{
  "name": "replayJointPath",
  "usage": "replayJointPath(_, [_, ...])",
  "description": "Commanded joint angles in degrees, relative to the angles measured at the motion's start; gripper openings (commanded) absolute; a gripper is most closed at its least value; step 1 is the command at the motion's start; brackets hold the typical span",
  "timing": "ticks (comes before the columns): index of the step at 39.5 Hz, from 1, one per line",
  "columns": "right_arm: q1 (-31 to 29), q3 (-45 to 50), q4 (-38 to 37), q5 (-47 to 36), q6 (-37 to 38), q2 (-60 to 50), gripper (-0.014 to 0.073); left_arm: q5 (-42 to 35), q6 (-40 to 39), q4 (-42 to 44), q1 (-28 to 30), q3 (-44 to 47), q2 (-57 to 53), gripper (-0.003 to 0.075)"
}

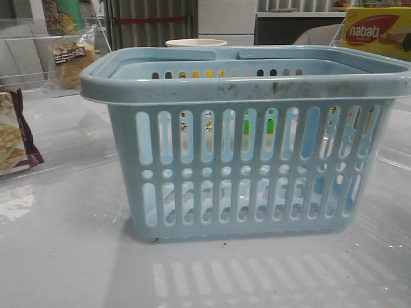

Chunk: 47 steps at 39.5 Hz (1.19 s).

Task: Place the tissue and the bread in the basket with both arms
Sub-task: 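Carry the tissue pack with the right gripper over the basket, then lower the tissue pack into the basket and open the right gripper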

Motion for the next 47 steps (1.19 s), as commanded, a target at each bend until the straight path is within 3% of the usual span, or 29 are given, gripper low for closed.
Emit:
replayJointPath(1, [-0.3,-2.4,0.4,-2.2,0.1,-3.7,0.0354,-4.8,-0.1,-0.4,0.1,-1.7,0.1,0.0507])
replayJointPath(6, [0.0,-2.4,0.4,-1.6,0.1,-5.7,0.0246,-4.8,-0.1,-0.4,0.1,-1.7,0.1,0.0507])
replayJointPath(19, [4.6,-2.4,0.4,3.6,-0.4,-16.0,0.0244,-4.8,-0.1,-0.4,0.1,-1.7,0.1,0.0507])
replayJointPath(32, [22.0,-0.5,4.6,9.0,-8.4,-23.6,0.0244,-4.8,-0.1,-0.4,0.1,-1.7,0.1,0.0507])
replayJointPath(40, [31.7,5.1,6.0,7.1,-8.6,-22.5,0.0253,-4.8,-0.1,-0.4,0.1,-1.7,0.1,0.0507])
replayJointPath(43, [34.0,7.4,6.0,5.6,-8.6,-22.2,0.0303,-4.8,-0.1,-0.4,0.1,-1.7,0.1,0.0507])
replayJointPath(47, [35.0,9.3,6.0,3.4,-8.6,-22.2,0.049,-4.8,-0.1,-0.4,0.1,-1.7,0.1,0.0507])
